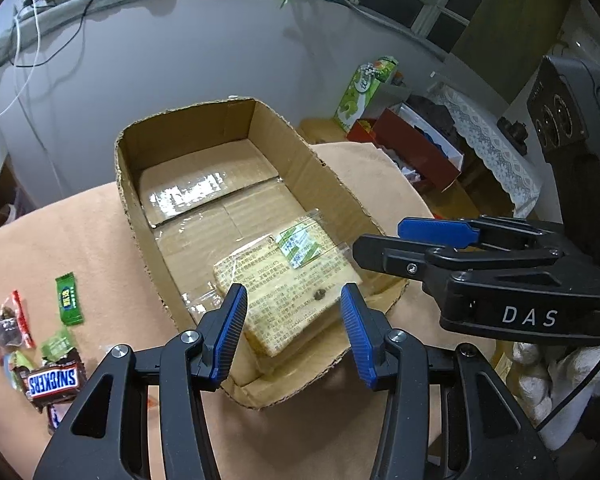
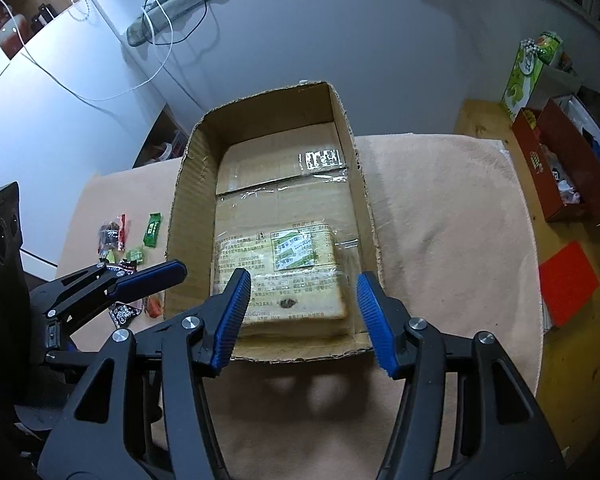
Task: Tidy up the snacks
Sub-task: 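Carry the wafer cake package into the cardboard box and lower it, then open both grippers and withdraw from the box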
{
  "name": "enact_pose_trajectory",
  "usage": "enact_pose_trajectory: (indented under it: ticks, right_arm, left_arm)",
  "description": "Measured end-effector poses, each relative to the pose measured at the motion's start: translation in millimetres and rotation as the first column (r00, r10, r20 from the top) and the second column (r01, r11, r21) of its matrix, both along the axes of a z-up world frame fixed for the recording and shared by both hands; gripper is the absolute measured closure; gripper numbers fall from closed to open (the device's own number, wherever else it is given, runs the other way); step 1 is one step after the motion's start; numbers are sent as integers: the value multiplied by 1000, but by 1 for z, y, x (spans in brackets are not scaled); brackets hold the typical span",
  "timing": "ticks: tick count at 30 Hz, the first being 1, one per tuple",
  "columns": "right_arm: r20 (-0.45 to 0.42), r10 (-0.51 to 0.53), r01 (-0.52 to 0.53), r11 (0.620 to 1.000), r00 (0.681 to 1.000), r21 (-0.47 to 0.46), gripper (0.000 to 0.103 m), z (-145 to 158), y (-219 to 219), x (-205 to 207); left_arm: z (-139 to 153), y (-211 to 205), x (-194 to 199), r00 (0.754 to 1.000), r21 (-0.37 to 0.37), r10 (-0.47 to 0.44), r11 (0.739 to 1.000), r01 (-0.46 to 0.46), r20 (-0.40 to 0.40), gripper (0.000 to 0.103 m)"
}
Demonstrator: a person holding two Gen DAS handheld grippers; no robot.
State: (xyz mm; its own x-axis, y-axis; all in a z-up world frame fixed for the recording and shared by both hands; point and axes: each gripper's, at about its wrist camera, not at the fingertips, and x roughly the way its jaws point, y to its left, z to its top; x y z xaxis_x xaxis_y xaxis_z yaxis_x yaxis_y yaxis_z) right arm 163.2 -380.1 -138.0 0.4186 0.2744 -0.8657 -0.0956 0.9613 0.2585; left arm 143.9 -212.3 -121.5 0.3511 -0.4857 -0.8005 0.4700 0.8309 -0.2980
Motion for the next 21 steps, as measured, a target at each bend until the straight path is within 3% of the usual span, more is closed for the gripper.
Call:
enact_pose_trajectory:
  ticks: [10, 14, 16, 18, 21]
  right_arm:
    - [40, -22, 22, 1000, 999, -5, 45, 12, 7, -19]
    - [92, 1, 0, 1000, 996, -11, 45, 23, 18, -31]
    - [112, 18, -17, 1000, 994, -7, 36, 29, 24, -37]
    - [130, 37, -37, 999, 991, 2, 19, 34, 31, -44]
    - [130, 73, -73, 997, 989, -5, 18, 38, 44, -53]
  left_arm:
    - [14, 28, -10, 999, -9, 48, 999, -48, 26, 57]
    - [20, 47, -15, 996, -7, 75, 997, -74, 39, 57]
    - [23, 61, -18, 995, -12, 97, 995, -96, 39, 57]
    - [26, 78, -20, 991, -16, 125, 992, -125, 39, 57]
    - [30, 103, -24, 986, -15, 165, 986, -164, 40, 57]
